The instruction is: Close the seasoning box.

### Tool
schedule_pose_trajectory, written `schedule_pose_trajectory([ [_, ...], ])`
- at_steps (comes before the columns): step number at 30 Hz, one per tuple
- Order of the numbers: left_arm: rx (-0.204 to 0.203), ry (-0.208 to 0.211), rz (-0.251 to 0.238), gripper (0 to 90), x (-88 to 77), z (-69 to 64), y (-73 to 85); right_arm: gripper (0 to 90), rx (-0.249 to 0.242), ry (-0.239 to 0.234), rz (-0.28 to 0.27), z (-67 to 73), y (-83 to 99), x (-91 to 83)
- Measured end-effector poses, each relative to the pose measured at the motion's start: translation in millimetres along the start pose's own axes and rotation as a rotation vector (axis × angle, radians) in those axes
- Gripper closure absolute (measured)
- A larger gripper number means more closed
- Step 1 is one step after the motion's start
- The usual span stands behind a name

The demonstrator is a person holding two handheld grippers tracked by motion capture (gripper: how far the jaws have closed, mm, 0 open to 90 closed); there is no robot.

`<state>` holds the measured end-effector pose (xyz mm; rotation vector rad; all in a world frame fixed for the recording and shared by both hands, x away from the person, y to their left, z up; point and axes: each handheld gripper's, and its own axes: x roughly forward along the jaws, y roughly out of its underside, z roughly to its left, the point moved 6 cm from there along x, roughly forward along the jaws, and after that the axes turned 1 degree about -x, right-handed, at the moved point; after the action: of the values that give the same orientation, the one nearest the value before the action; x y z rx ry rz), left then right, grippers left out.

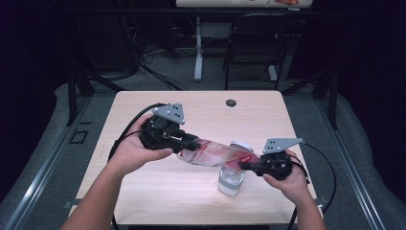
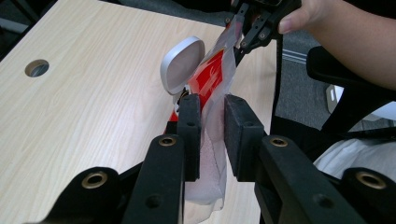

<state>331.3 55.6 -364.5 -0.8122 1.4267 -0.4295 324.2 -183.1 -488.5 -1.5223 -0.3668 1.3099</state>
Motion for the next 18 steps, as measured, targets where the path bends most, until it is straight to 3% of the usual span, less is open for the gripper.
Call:
schedule_pose_trajectory([
  [18, 0.000, 0.001, 0.003, 77.2, 0.8, 0.2, -0.7, 87.1, -0.001, -0.004, 0.007, 0.0, 0.6, 0.7],
])
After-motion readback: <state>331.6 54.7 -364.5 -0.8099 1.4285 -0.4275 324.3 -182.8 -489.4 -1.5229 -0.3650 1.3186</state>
